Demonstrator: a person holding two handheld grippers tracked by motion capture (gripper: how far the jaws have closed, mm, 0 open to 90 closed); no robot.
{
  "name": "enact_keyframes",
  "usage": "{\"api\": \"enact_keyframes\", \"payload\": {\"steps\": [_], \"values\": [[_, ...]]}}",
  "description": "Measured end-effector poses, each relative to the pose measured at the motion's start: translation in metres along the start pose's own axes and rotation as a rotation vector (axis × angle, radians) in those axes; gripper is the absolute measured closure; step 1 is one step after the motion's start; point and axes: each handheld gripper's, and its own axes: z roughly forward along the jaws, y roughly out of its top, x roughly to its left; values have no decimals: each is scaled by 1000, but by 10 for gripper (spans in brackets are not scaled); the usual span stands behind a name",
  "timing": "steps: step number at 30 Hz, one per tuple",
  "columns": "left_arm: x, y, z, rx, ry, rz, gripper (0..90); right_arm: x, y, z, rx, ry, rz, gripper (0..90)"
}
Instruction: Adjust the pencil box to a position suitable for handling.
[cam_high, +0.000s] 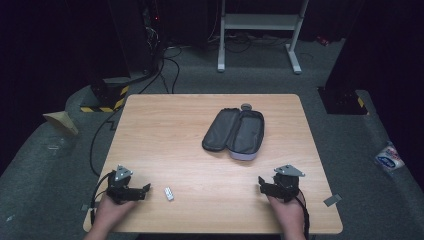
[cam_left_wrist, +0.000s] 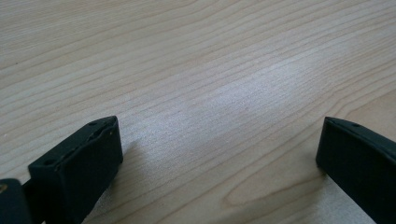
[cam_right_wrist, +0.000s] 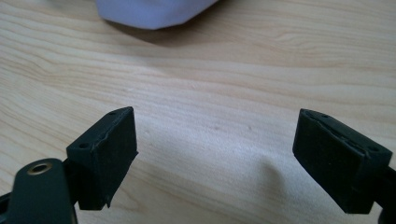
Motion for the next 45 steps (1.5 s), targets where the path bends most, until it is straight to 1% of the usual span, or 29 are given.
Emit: {"api": "enact_keyframes", "payload": {"steps": [4, 8, 12, 13, 15, 18, 21, 23, 24, 27, 30, 38, 41, 43, 45], "values": [[0, 0, 0, 4, -2, 0, 2, 2, 4, 0, -19, 9, -3, 140], [0, 0, 0, 3, -1, -5, 1, 4, 5, 1, -18, 8, -8, 140], [0, -1, -1, 3, 3, -4, 1, 7, 9, -1, -34, 23, -11, 140], [0, -1, -1, 4, 3, -3, 1, 7, 11, -3, -39, 30, -5, 140], [0, -1, -1, 4, 5, -4, 2, 8, 14, -5, -50, 32, -14, 141], [1, -1, -1, 2, 4, -2, 2, 6, 18, -7, -56, 47, 3, 164], [1, -1, -1, 3, 3, -2, 2, 3, 21, -8, -66, 55, 14, 167], [1, -1, -1, 3, 1, -1, 2, 3, 22, -7, -66, 57, 16, 167], [1, 0, 0, 1, -2, -3, 2, 3, 24, -8, -63, 66, 14, 158], [1, 0, 0, 0, -6, -2, 2, 2, 27, -10, -83, 88, 13, 146], [1, 0, 0, 1, -5, 1, 2, 3, 30, -11, -89, 98, 16, 143], [1, 0, 0, 0, -10, 6, 3, 12, 50, -10, -122, 113, -7, 156], [1, 0, 0, 1, -11, 5, 4, 16, 57, -6, -120, 121, -13, 161], [1, -1, -1, 3, -6, 14, 5, 19, 62, -4, -117, 125, -16, 165], [1, -1, -1, 2, -6, 13, 6, 23, 67, -2, -116, 128, -24, 171]]}}
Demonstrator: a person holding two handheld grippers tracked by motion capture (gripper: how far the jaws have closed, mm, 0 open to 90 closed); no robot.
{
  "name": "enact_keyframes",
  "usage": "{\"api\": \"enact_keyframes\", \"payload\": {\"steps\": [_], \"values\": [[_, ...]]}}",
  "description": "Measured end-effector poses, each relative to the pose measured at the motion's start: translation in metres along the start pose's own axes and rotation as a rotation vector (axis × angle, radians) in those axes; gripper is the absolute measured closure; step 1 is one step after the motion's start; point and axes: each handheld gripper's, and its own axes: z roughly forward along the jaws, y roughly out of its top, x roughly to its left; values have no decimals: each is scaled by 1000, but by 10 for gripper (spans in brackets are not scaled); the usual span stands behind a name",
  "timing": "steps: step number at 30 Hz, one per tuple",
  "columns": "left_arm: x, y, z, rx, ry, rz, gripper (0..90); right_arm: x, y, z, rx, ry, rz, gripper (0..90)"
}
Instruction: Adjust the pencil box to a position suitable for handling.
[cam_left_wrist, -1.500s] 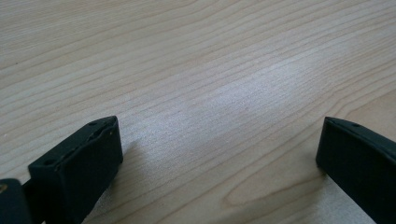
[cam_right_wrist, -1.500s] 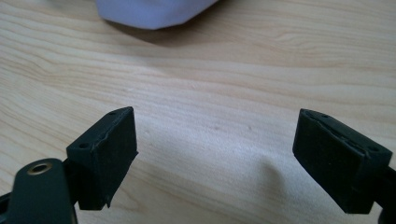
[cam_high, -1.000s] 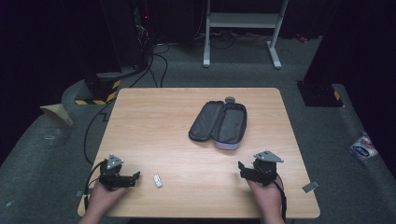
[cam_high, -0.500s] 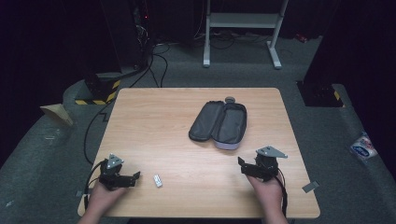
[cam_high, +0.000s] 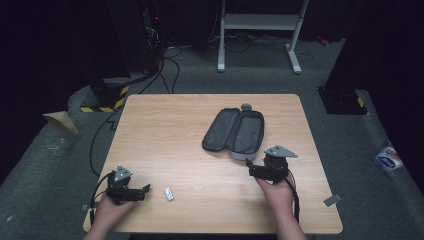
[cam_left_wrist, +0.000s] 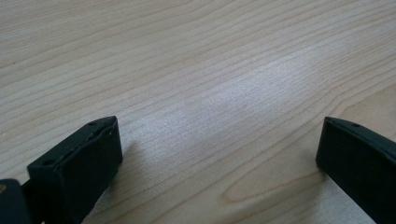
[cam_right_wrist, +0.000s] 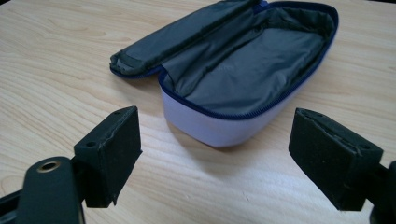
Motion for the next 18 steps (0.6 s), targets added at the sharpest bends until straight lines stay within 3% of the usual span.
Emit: {"api": "enact_keyframes", "payload": {"steps": [13, 18], "values": [[0, 0, 0, 0, -6, -1, 6, 11, 30, 23, 5, 20, -59, 251], [0, 0, 1, 0, -12, 5, 5, 10, 32, 37, 26, 28, -50, 294]]}}
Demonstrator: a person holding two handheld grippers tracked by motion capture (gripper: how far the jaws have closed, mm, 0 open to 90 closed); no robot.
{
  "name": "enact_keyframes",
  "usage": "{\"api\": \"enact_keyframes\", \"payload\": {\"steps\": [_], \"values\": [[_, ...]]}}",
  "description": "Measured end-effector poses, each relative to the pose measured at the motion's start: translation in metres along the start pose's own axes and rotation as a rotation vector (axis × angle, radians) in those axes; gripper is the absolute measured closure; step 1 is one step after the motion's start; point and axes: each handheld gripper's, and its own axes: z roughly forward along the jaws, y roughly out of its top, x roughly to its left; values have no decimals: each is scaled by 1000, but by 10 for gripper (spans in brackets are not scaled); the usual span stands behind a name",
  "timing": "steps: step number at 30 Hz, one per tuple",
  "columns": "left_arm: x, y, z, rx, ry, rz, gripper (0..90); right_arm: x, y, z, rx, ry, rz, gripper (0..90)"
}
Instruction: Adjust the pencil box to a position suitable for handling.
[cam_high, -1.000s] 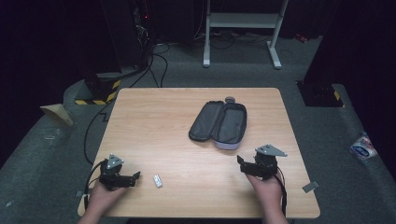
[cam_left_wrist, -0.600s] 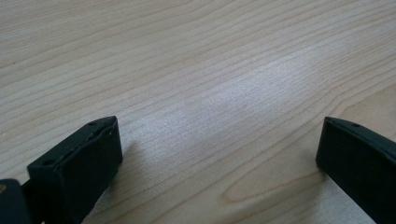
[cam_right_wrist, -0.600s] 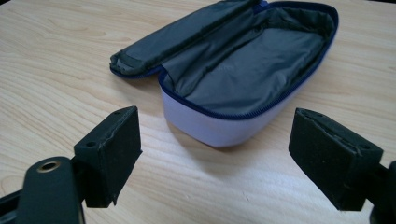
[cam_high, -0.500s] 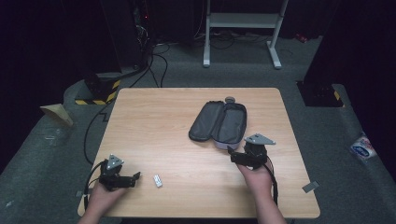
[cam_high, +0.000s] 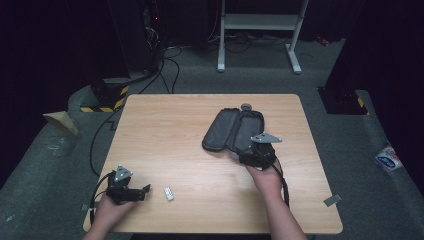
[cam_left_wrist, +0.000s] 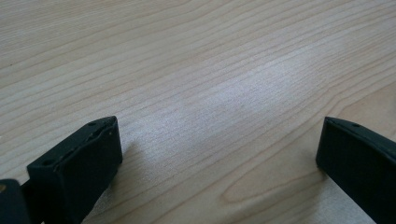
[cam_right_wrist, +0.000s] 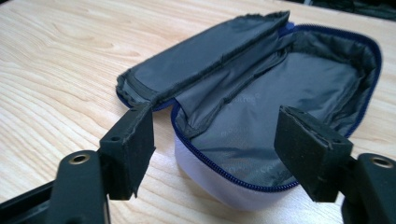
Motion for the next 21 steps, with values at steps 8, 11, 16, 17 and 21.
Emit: {"api": "enact_keyframes", "payload": {"steps": [8, 11, 16, 17, 21], "values": [[0, 0, 0, 0, -1, 0, 5, -3, -6, 20, 58, 21, 9, 356], [0, 0, 0, 0, -1, 1, 6, 2, -8, 24, 68, 21, -5, 402], [-1, 0, 0, -1, -2, -3, 6, 5, -13, 27, 79, 20, -19, 468], [-1, 0, 0, -1, -2, -3, 6, 7, -15, 28, 82, 23, -22, 509], [-1, -1, -1, 0, -2, -4, 7, 12, -22, 27, 76, 30, -35, 591]]}}
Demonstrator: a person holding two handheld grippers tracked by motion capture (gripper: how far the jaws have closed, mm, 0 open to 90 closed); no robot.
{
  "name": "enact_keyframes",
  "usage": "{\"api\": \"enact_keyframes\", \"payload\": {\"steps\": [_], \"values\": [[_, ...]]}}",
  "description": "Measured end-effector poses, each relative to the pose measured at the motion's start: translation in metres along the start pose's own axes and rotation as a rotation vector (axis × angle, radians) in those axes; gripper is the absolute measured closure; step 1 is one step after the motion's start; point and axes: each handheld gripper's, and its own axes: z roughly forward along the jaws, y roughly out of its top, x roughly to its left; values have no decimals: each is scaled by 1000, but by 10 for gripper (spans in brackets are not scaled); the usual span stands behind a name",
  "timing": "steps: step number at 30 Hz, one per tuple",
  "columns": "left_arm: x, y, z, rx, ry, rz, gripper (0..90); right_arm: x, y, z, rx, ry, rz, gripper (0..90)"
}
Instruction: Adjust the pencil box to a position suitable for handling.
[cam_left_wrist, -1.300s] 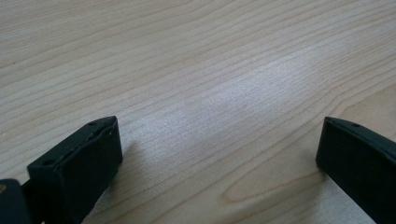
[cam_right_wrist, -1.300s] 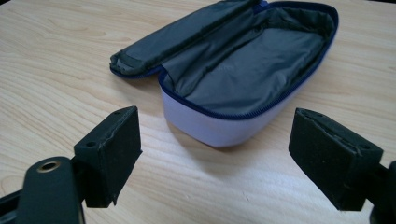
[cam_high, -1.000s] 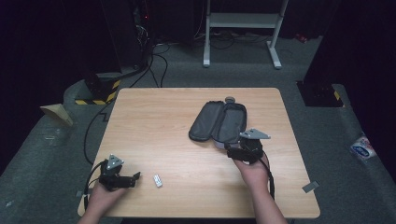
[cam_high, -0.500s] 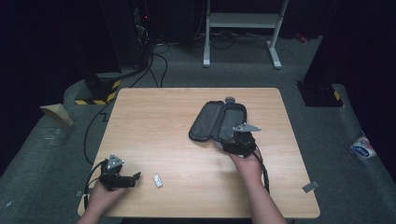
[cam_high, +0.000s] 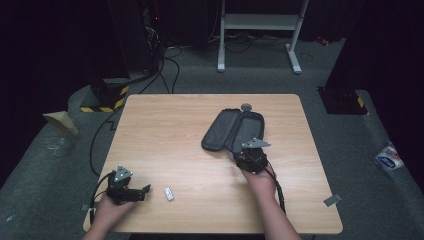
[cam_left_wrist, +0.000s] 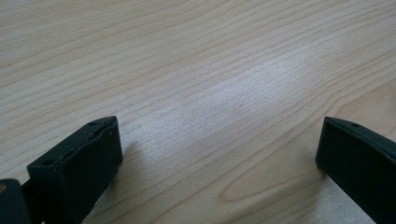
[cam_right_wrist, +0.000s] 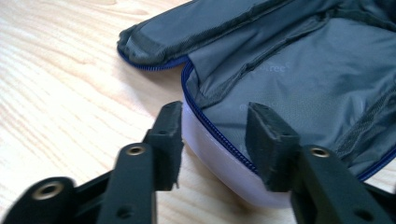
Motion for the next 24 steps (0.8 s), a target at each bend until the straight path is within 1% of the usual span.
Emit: {"api": "enact_keyframes", "payload": {"steps": [5, 6, 7, 8, 10, 14, 15, 16, 17, 18, 19, 20, 22, 23, 24], "values": [[0, 0, 0, -1, 0, 2, 8, 11, -8, -5, -28, 16, -22, 717], [0, 0, 0, -1, 1, 2, 8, 14, -10, -6, -30, 21, -22, 735], [0, 0, 0, -1, 1, 2, 8, 14, -10, -6, -30, 21, -22, 735], [0, 0, 0, 0, 0, 2, 8, 19, -12, -9, -39, 29, -35, 768], [0, 0, 0, 0, 0, 2, 8, 25, -15, -11, -49, 38, -38, 784], [0, 0, 0, 0, 1, 1, 8, 37, -20, -15, -67, 56, -45, 805], [0, 0, 0, 0, 1, 1, 8, 37, -20, -15, -67, 56, -45, 805], [0, 0, 0, 0, 1, 2, 8, 44, -22, -16, -74, 65, -48, 808], [0, 0, 0, 0, 1, 2, 8, 44, -22, -16, -74, 65, -48, 808], [0, 0, 0, 0, 0, 2, 8, 51, -24, -16, -79, 76, -58, 810], [0, 0, 0, 0, 0, 2, 8, 51, -24, -16, -79, 76, -58, 810], [0, 0, 0, 0, 0, 2, 8, 58, -26, -17, -87, 85, -72, 810], [0, 0, 0, 0, 0, 2, 8, 65, -27, -18, -91, 94, -80, 805], [0, 0, 0, 0, 0, 2, 8, 65, -27, -18, -91, 94, -80, 805], [0, 0, 0, 0, 0, 2, 8, 68, -27, -20, -98, 103, -83, 766]]}}
